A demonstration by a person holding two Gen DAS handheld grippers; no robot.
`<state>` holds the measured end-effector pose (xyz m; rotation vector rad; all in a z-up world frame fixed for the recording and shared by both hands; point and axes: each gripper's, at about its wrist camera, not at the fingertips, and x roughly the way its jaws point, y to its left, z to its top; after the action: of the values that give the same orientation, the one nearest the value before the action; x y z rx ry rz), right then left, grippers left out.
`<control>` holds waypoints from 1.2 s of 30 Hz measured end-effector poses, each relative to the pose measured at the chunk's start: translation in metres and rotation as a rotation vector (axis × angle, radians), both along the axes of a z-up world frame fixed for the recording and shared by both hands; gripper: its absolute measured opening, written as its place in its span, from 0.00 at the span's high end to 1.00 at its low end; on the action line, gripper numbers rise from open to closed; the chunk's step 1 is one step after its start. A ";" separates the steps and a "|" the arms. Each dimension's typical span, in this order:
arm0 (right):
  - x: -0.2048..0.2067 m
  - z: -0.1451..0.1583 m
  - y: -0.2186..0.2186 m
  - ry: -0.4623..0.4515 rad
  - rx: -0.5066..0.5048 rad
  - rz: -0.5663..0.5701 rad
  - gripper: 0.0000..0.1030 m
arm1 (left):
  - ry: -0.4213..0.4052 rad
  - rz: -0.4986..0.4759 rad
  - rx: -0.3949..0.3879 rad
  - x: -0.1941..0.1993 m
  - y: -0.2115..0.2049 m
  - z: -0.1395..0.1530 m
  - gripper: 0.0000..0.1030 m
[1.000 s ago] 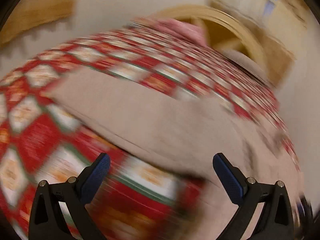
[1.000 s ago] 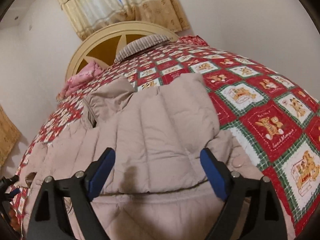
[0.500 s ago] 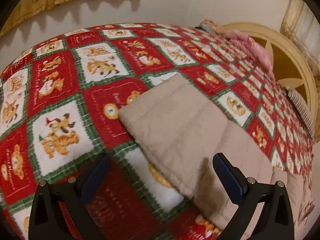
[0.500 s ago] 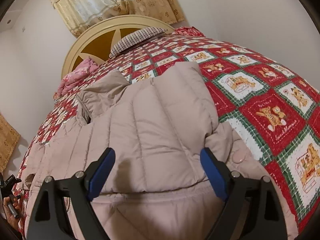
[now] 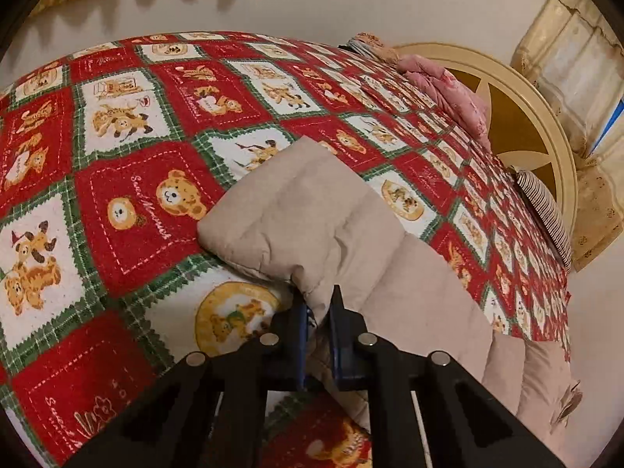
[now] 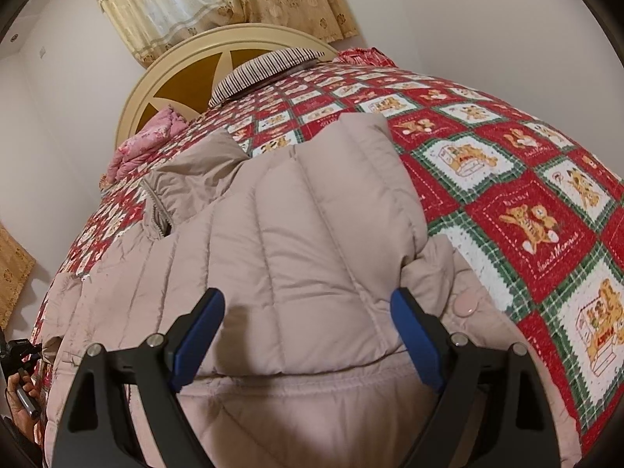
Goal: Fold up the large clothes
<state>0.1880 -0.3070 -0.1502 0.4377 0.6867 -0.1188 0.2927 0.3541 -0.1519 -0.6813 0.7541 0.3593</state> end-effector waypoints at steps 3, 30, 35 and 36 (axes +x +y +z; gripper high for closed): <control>0.000 0.000 0.000 0.000 0.001 0.000 0.13 | -0.057 -0.061 0.075 -0.002 -0.023 0.026 0.92; -0.004 -0.002 -0.004 -0.027 0.068 -0.006 0.13 | -0.131 -1.245 0.392 -0.130 -0.469 0.059 0.91; -0.007 -0.001 -0.007 -0.044 0.100 -0.009 0.13 | -0.089 -1.239 0.335 -0.144 -0.430 0.056 0.91; -0.008 -0.001 -0.007 -0.050 0.109 -0.010 0.13 | -0.083 -1.226 0.322 -0.147 -0.423 0.056 0.91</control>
<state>0.1798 -0.3144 -0.1515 0.5473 0.6441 -0.0802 0.1459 -0.0688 -0.0957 0.1413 0.8753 -0.6575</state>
